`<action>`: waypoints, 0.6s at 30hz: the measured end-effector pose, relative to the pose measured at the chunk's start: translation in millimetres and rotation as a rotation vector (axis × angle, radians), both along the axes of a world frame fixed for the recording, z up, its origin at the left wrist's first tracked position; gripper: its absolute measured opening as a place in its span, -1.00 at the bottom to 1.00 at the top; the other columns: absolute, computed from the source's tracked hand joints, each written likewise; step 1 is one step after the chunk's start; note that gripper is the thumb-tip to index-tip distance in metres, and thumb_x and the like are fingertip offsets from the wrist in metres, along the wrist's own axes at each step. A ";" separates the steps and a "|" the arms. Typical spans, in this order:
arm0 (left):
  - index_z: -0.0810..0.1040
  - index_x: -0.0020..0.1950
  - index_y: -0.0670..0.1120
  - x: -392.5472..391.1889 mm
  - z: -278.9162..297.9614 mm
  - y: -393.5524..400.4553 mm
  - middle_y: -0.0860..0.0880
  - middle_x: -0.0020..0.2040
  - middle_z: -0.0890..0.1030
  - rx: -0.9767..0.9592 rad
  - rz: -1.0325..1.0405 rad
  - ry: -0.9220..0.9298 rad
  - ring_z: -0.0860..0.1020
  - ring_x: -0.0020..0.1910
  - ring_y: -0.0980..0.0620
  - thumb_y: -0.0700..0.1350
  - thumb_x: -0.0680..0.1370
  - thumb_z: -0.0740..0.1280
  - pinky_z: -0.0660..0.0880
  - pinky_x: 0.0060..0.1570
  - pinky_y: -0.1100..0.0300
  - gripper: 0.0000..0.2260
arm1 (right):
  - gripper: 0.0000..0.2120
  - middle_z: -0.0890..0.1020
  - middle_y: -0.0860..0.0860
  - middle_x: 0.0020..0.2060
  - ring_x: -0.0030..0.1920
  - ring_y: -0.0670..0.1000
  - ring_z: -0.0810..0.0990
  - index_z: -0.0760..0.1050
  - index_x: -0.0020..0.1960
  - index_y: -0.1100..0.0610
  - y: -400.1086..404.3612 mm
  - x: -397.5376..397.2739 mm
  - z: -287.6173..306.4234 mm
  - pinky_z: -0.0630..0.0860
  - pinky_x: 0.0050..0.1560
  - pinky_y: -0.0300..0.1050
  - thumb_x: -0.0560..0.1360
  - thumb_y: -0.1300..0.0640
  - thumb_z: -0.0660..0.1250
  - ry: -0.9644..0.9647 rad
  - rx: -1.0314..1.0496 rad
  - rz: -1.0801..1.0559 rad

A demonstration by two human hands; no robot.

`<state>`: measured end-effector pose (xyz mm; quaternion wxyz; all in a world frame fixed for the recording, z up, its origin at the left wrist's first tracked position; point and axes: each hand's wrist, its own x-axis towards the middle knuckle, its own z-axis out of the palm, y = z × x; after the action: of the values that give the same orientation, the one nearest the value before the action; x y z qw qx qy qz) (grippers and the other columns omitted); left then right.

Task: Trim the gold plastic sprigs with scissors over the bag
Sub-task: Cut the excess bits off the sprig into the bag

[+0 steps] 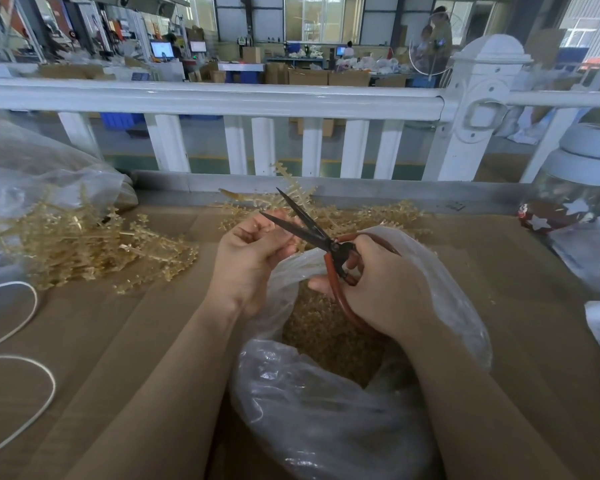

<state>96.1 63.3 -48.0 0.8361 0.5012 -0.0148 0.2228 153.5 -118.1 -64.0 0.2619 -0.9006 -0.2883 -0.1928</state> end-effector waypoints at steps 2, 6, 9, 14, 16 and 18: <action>0.61 -0.11 -0.18 0.3 -0.6 0.1 -0.11 -0.19 0.63 0.002 0.015 0.007 0.59 -0.22 0.02 -0.27 0.35 0.46 0.59 -0.16 0.22 -0.85 | -0.28 0.51 -0.27 -0.21 -0.24 -0.28 0.43 0.41 -0.04 -0.12 0.0 -0.4 0.6 0.47 -0.21 -0.27 0.22 -0.70 0.04 0.005 -0.005 0.009; 0.63 -0.16 -0.15 -0.6 0.2 -1.5 -0.06 -0.24 0.65 -0.005 0.038 0.010 0.60 -0.25 0.04 -0.28 0.35 0.44 0.58 -0.20 0.25 -0.90 | -0.29 0.51 -0.27 -0.20 -0.23 -0.22 0.46 0.42 -0.03 -0.10 0.4 -2.6 2.7 0.47 -0.19 -0.26 0.23 -0.68 0.07 -0.005 -0.013 0.016; 0.63 -0.19 -0.15 -1.3 0.7 -2.0 -0.06 -0.25 0.65 0.000 0.050 0.007 0.59 -0.25 0.04 -0.28 0.35 0.44 0.57 -0.21 0.25 -0.92 | -0.26 0.54 -0.23 -0.20 -0.23 -0.18 0.47 0.45 -0.04 -0.07 0.8 -4.1 3.5 0.45 -0.18 -0.28 0.23 -0.67 0.04 -0.024 -0.023 0.006; 0.63 -0.23 -0.13 -1.8 1.7 -2.5 -0.06 -0.27 0.63 0.012 0.044 -0.005 0.57 -0.28 0.05 -0.27 0.36 0.44 0.56 -0.21 0.25 -0.94 | -0.19 0.56 -0.23 -0.22 -0.25 -0.19 0.46 0.51 -0.03 -0.04 1.6 -4.2 4.3 0.43 -0.19 -0.30 0.20 -0.70 0.01 -0.006 -0.018 -0.018; 0.60 -0.22 -0.17 -1.7 2.1 -2.9 -0.05 -0.28 0.64 -0.002 0.037 -0.013 0.58 -0.30 0.06 -0.28 0.36 0.44 0.56 -0.23 0.26 -0.94 | -0.15 0.60 -0.21 -0.21 -0.25 -0.16 0.49 0.55 -0.02 -0.01 1.7 -4.9 4.5 0.49 -0.17 -0.28 0.20 -0.70 0.00 -0.020 -0.017 -0.025; 0.56 -0.19 -0.20 -1.3 2.2 -3.2 -0.04 -0.29 0.65 -0.010 0.033 -0.017 0.59 -0.30 0.07 -0.29 0.36 0.44 0.56 -0.23 0.27 -0.91 | -0.14 0.63 -0.20 -0.20 -0.25 -0.17 0.50 0.57 -0.01 -0.01 1.4 -5.7 5.2 0.50 -0.17 -0.29 0.21 -0.69 0.01 -0.032 -0.017 -0.027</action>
<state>94.9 60.2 -45.8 0.8347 0.4951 -0.0127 0.2408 147.8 -116.6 -58.8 0.2469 -0.9034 -0.2820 -0.2082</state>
